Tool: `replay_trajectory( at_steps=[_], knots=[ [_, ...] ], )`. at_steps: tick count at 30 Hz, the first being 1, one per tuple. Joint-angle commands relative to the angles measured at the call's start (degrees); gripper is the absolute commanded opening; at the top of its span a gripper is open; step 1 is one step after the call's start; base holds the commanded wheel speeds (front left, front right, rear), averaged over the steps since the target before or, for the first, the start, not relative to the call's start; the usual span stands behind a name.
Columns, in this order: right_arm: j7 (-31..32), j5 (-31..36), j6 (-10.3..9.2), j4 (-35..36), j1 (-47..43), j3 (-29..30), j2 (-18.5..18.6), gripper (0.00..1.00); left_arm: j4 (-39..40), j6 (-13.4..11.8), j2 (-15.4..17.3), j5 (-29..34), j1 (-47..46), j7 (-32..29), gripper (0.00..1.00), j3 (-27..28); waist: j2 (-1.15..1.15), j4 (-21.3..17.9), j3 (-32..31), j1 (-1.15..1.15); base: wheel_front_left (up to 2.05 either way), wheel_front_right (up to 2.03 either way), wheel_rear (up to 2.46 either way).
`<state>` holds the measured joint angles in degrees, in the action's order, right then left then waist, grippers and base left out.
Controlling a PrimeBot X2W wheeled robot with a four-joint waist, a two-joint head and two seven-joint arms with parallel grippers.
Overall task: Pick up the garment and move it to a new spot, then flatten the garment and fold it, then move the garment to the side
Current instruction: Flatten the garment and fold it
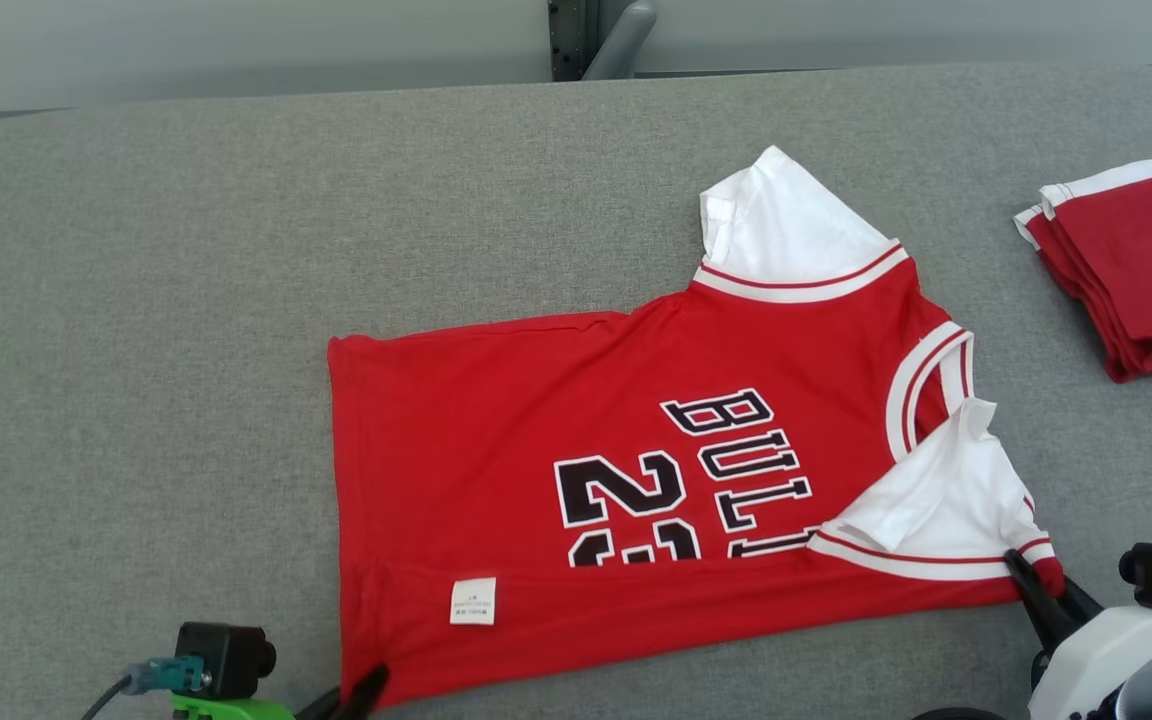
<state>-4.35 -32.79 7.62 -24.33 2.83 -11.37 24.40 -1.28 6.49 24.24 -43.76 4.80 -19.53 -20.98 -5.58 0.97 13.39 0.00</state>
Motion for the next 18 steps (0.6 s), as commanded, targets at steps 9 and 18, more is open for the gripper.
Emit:
replay_trajectory(
  at_steps=[9,18],
  knots=[
    [6.1,1.7,-0.2,8.3,-6.4,3.3,-1.2,0.5,3.5,-3.5,-0.8,-0.6,5.0,-0.8,0.59,-0.6,-0.01,-1.7,1.8,0.0,0.0,0.0,0.0],
    [9.7,2.8,-0.17,14.4,-2.8,7.9,-0.9,1.0,6.2,-7.4,-0.1,3.9,2.6,2.0,1.0,0.6,-0.01,-1.6,4.1,0.0,0.0,0.0,0.0]
  ],
)
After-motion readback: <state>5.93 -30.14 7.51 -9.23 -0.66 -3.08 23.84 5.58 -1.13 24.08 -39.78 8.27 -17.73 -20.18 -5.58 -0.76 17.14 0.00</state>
